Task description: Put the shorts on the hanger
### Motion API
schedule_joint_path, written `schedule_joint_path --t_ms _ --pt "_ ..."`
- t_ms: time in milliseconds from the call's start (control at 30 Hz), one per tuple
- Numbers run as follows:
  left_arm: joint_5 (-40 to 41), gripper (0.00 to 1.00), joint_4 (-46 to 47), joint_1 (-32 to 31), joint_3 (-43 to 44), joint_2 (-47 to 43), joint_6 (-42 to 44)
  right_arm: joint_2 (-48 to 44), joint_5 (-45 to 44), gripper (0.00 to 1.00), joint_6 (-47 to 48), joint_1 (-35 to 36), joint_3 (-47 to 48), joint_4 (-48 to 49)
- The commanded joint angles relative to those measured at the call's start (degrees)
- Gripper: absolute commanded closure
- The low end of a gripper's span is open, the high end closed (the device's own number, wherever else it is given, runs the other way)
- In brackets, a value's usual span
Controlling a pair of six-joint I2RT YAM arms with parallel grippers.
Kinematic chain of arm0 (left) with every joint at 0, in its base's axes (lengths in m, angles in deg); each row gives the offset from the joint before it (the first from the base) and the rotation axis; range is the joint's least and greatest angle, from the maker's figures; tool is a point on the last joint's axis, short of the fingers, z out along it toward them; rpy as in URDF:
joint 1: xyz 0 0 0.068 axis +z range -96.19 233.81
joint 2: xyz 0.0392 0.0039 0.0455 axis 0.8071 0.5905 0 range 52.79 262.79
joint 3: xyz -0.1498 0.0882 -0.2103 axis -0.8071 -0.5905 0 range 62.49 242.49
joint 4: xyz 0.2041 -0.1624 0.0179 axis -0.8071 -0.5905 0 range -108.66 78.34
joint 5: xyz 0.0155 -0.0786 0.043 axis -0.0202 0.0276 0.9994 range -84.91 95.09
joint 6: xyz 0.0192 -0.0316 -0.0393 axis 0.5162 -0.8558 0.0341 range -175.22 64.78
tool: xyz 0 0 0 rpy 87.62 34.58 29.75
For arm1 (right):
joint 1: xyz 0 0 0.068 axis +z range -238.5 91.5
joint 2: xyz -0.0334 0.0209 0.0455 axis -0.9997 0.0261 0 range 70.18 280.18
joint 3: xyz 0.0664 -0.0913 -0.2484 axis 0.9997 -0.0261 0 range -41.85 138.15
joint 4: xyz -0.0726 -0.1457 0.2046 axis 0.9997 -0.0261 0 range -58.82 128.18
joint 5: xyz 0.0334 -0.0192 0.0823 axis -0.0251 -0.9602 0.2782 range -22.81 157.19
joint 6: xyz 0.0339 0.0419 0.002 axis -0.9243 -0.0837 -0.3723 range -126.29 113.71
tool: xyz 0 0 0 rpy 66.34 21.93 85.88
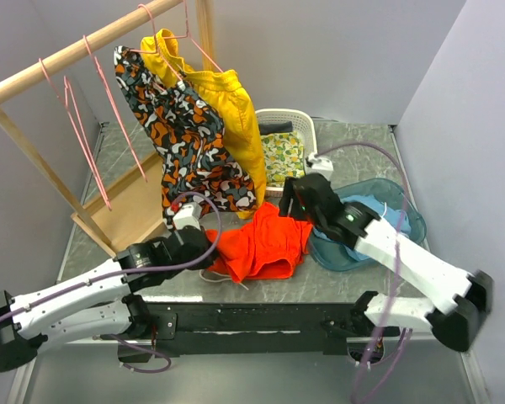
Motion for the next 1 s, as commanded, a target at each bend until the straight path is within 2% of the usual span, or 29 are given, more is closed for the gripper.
schedule_joint_path --t_ms 0,133,267,500,667,867,967 --pt "-8.4 0.99 3.9 8.5 -1.9 -0.9 0.4 -9.1 -6.1 0.27 0.7 6.2 -4.6 -0.7" --pt "-15.0 0.99 7.7 14.1 -3.4 0.8 1.9 -13.5 -10.4 0.30 -3.9 16.1 -12.4 -3.0" --pt "-18.6 0.99 10.2 16.5 -4.4 2.6 2.1 -15.8 -9.7 0.38 -6.3 20.1 -19.1 -0.4" --pt "-19.3 0.99 10.6 18.1 -5.1 2.5 1.7 -11.0 -11.5 0.38 -9.9 25.2 -22.9 2.3" --pt "-19.0 0.99 10.2 18.1 -5.4 2.1 1.9 -7.5 -14.9 0.37 -13.5 26.6 -23.3 0.7" --pt "-18.3 0.98 8.6 18.2 -4.4 1.3 2.7 -3.8 -15.4 0.38 -14.9 26.5 -25.6 4.1" --pt "-17.8 0.97 7.5 18.1 -4.0 0.5 2.8 -0.5 -17.4 0.49 -14.8 26.4 -24.7 4.6"
